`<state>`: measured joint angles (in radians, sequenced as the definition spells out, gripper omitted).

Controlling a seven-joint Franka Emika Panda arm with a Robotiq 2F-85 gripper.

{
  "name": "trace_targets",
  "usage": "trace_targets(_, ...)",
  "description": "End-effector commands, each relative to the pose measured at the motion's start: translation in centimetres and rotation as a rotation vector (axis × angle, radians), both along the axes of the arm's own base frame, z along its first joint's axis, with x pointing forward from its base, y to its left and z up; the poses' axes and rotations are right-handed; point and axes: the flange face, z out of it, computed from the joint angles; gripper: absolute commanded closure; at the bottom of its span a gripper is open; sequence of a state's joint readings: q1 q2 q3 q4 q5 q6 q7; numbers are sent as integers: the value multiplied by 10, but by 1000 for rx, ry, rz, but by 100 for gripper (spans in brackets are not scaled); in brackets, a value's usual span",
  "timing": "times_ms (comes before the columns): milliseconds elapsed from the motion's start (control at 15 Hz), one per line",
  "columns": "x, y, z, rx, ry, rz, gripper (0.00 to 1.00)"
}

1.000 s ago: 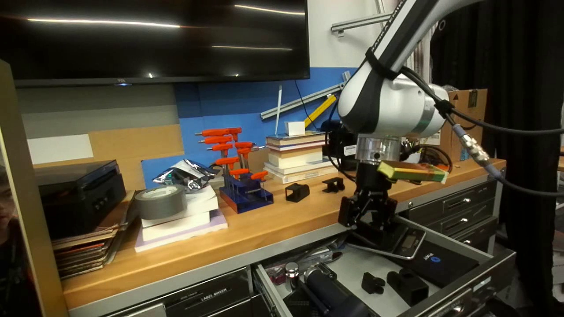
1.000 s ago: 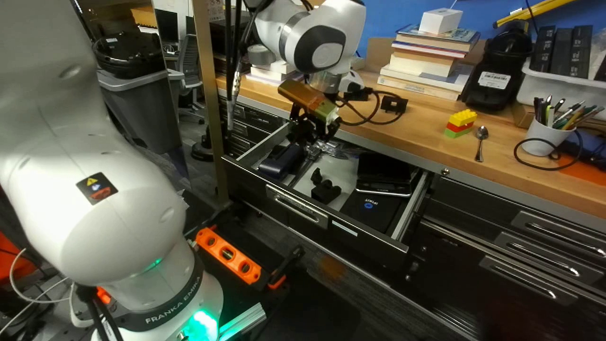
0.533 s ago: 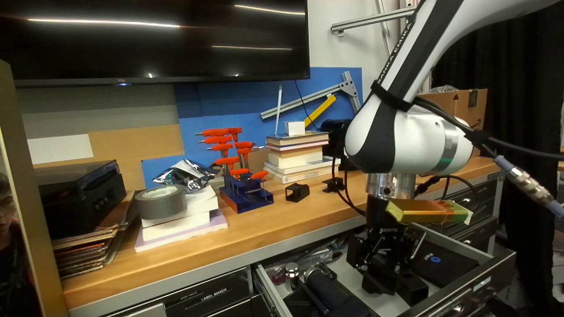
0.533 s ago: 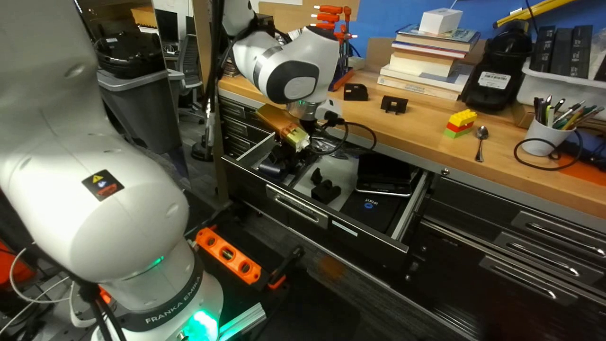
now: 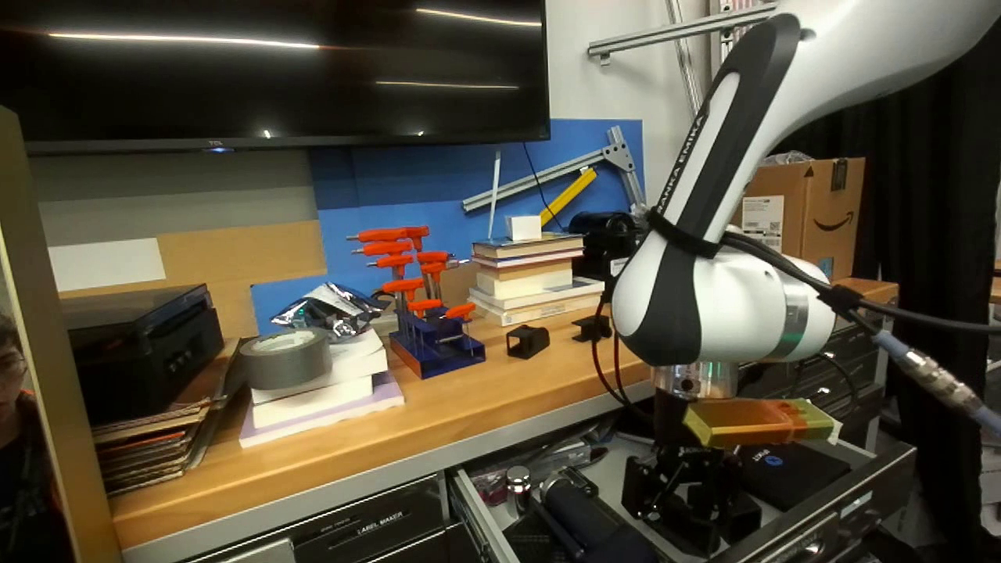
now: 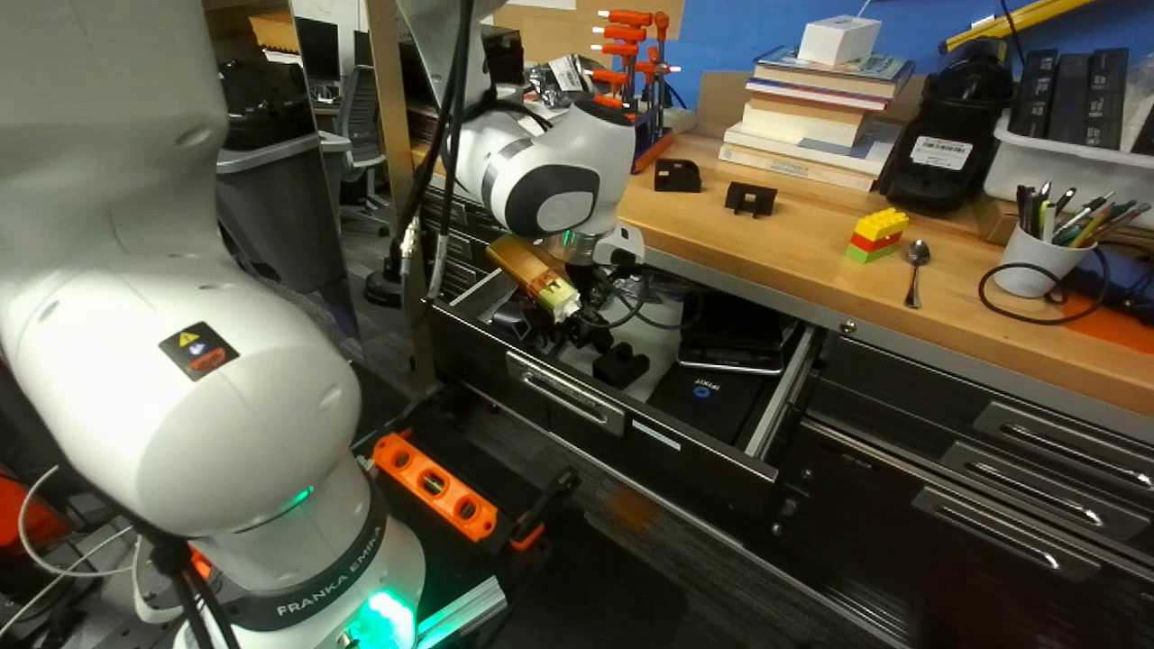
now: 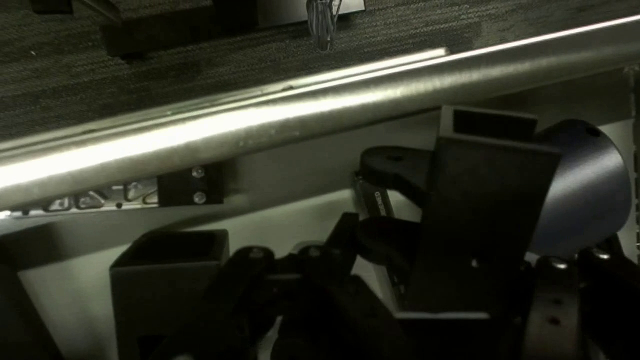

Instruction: Pick up the black objects from the countertop, put them in the drawer and close the drawer.

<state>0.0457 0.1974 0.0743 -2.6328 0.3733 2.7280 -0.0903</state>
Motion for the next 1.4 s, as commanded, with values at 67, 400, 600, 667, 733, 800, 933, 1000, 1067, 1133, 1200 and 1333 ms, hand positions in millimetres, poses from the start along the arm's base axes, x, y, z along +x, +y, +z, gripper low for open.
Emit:
trace_targets(67, 13, 1, -18, -16, 0, -8, 76)
trace_targets(400, 26, 0, -27, -20, -4, 0, 76)
trace_targets(600, 30, -1, -27, -32, -2, -5, 37)
trace_targets(667, 30, -1, -25, -40, -5, -9, 31)
trace_targets(733, 30, -2, -22, -45, -6, -12, 23)
trace_targets(800, 29, -2, -18, -53, -4, -16, 16)
trace_targets(933, 27, -2, -5, -74, -7, -21, 1)
trace_targets(1000, 27, -3, 1, -87, -11, -22, 0)
trace_targets(1067, 28, -4, 16, -98, -25, -17, 0)
trace_targets(1133, 29, -5, 25, -108, -33, -15, 0)
trace_targets(1200, 29, -6, 41, -119, -50, -9, 0)
trace_targets(1333, 33, -10, 73, -151, -78, 5, 0)
